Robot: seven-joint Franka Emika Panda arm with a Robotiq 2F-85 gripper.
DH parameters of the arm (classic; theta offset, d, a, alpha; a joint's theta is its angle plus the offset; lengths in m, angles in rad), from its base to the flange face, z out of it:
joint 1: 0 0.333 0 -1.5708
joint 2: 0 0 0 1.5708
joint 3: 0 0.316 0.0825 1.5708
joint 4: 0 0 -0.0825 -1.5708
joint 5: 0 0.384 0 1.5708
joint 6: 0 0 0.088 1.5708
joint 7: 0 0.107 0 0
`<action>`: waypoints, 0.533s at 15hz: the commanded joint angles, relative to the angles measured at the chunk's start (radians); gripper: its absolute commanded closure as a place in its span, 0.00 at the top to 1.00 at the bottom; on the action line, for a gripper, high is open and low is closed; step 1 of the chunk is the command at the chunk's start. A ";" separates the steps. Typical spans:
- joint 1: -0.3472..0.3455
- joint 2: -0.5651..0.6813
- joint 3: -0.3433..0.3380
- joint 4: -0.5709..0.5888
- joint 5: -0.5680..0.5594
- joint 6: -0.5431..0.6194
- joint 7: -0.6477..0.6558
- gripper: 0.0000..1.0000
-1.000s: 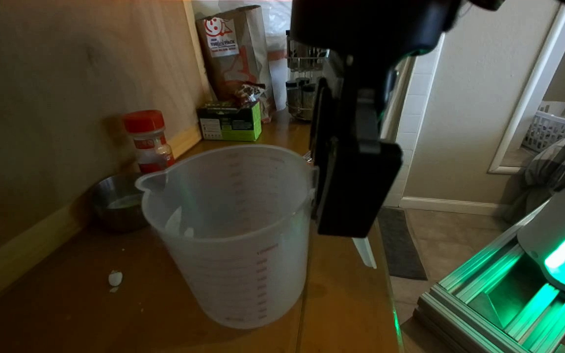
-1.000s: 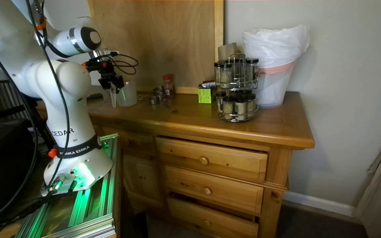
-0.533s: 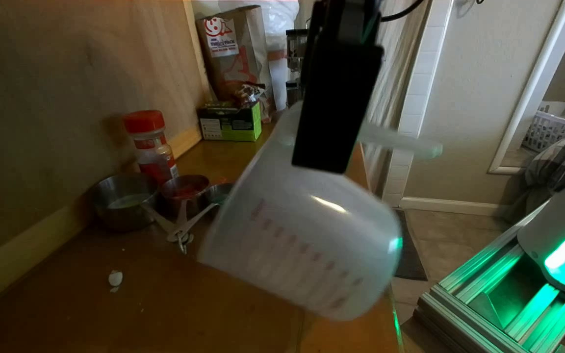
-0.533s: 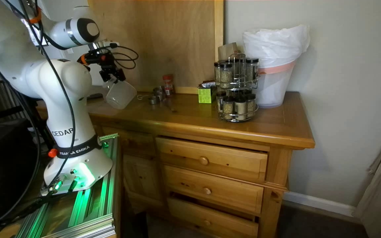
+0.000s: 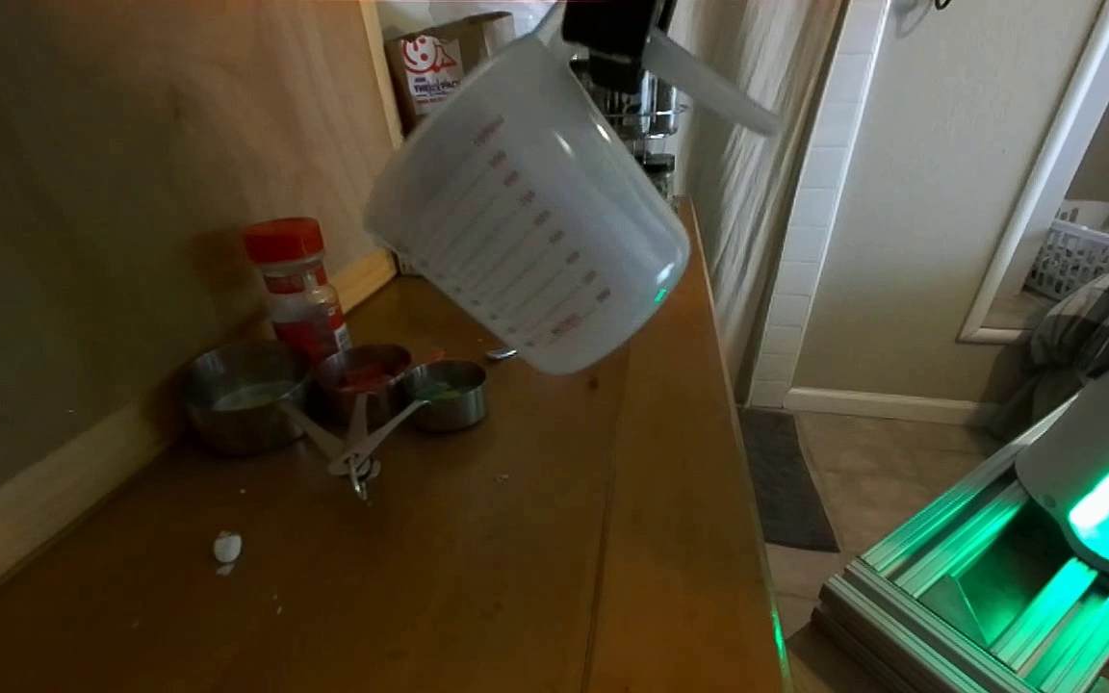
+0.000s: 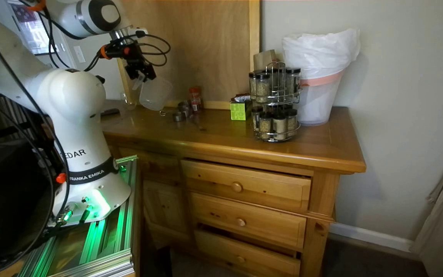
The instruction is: Move the clear jug to the right.
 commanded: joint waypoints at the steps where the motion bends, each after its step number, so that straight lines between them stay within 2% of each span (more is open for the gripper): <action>1: -0.044 -0.056 -0.009 0.002 0.007 0.004 -0.025 0.00; 2: -0.042 -0.062 -0.010 0.003 0.017 0.005 -0.031 0.00; 3: -0.011 -0.058 -0.018 0.003 0.044 -0.010 -0.061 0.00; 4: -0.046 -0.042 0.005 0.003 0.021 -0.003 -0.030 0.00; 8: -0.031 -0.045 0.003 0.003 0.032 -0.003 -0.043 0.00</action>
